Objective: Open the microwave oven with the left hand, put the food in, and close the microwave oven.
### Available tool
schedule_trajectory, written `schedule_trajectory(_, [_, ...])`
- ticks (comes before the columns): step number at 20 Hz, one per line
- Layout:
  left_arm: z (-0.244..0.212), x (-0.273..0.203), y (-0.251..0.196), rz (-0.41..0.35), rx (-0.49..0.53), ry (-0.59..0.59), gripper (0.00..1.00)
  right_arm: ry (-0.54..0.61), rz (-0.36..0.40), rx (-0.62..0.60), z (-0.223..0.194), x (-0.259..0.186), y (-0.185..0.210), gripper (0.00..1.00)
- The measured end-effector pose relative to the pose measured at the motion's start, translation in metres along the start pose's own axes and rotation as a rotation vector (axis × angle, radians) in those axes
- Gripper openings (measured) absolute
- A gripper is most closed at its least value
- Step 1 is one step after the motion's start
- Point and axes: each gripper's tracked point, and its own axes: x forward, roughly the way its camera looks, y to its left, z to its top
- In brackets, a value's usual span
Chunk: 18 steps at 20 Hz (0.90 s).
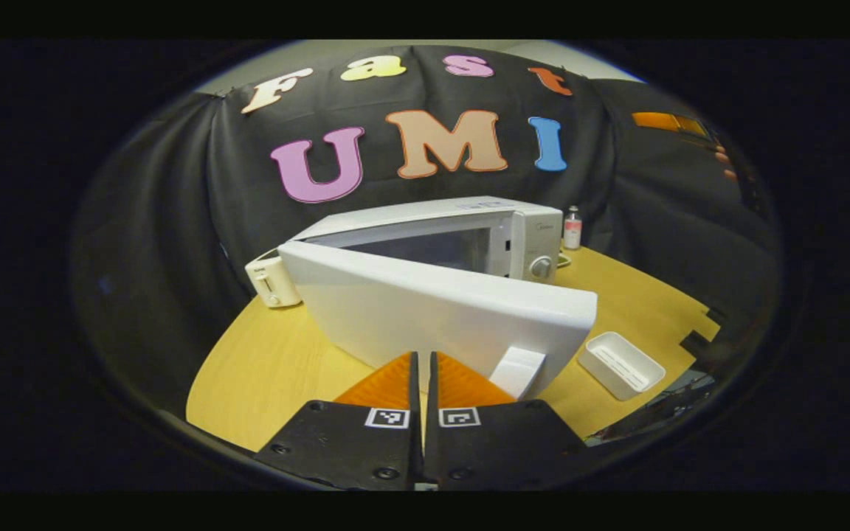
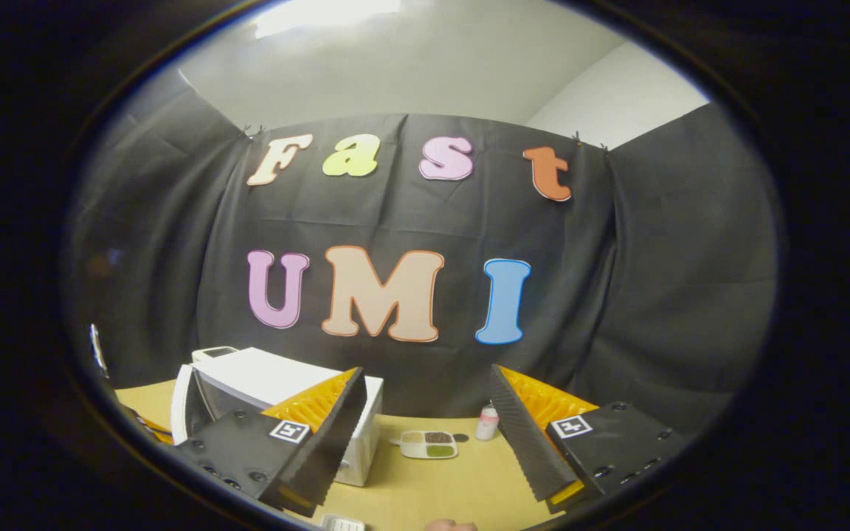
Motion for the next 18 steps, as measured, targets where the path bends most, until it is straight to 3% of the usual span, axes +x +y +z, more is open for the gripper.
schedule_trajectory(5, [0.014, 0.028, -0.022, -0.056, -0.029, -0.006, 0.00, 0.007, -0.017, 0.025, 0.002, -0.002, -0.008, 0.96])
schedule_trajectory(18, [0.039, 0.098, -0.054, -0.113, 0.033, -0.023, 0.00, 0.011, -0.023, 0.041, 0.005, -0.011, -0.015, 0.96])
